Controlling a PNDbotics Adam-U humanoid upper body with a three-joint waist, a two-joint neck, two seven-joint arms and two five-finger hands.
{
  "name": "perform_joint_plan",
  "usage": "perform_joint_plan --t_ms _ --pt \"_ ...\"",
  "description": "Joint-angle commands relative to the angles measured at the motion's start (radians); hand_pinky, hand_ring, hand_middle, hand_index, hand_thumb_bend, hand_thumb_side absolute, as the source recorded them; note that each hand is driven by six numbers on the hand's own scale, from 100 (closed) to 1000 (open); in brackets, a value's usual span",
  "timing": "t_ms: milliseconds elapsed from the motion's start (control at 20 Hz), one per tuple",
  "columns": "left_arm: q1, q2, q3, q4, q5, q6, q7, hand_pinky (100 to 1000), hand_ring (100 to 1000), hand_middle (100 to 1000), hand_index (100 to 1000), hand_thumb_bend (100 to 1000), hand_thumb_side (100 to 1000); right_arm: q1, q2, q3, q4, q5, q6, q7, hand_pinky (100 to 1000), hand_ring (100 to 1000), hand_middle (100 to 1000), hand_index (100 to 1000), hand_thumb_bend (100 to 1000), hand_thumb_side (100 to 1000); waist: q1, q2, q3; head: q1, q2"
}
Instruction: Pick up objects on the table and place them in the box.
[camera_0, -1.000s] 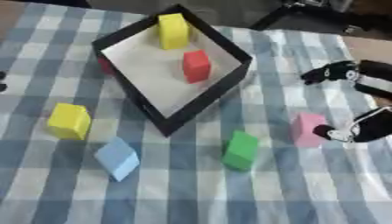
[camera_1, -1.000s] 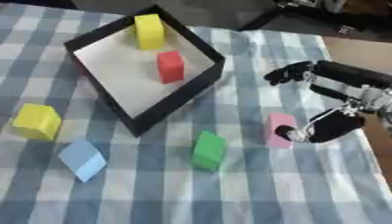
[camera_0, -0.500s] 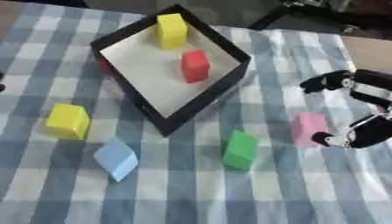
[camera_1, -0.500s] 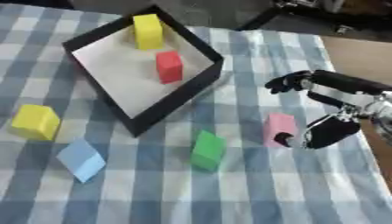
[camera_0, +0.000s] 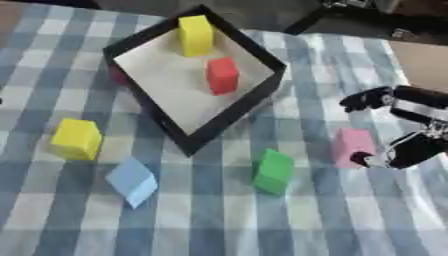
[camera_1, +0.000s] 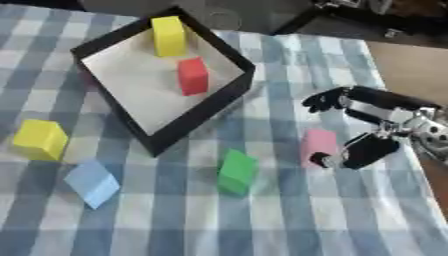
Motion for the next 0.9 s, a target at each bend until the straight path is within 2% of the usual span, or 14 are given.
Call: perform_joint_plan --t_ms 50,650,800,900 --pt "-0.011 0.014 0.009 -0.012 0.004 0.001 -0.001 745 733 820 844 383 737 -0.013 -0.012 -0.005 0.033 0.005 -0.011 0.005 918 897 821 922 418 223 0.019 0.001 0.001 -0.001 -0.001" --pt "-0.012 0.013 0.004 -0.012 0.003 0.003 -0.007 746 734 821 844 378 741 -0.026 0.011 0.013 0.137 0.024 -0.008 0.007 907 874 764 881 428 199 0.021 0.004 0.010 -0.001 0.002" --pt "-0.013 0.013 0.004 -0.012 0.003 0.004 -0.008 746 735 821 844 377 741 -0.028 0.018 0.014 0.151 0.013 -0.004 -0.009 899 862 717 843 404 203 0.021 0.005 0.012 0.001 0.002" --pt "-0.014 0.014 0.004 -0.013 0.002 0.003 -0.008 746 735 821 844 376 741 -0.028 0.020 0.014 0.153 -0.003 0.000 -0.027 887 836 616 764 370 203 0.021 0.006 0.012 0.002 0.004"
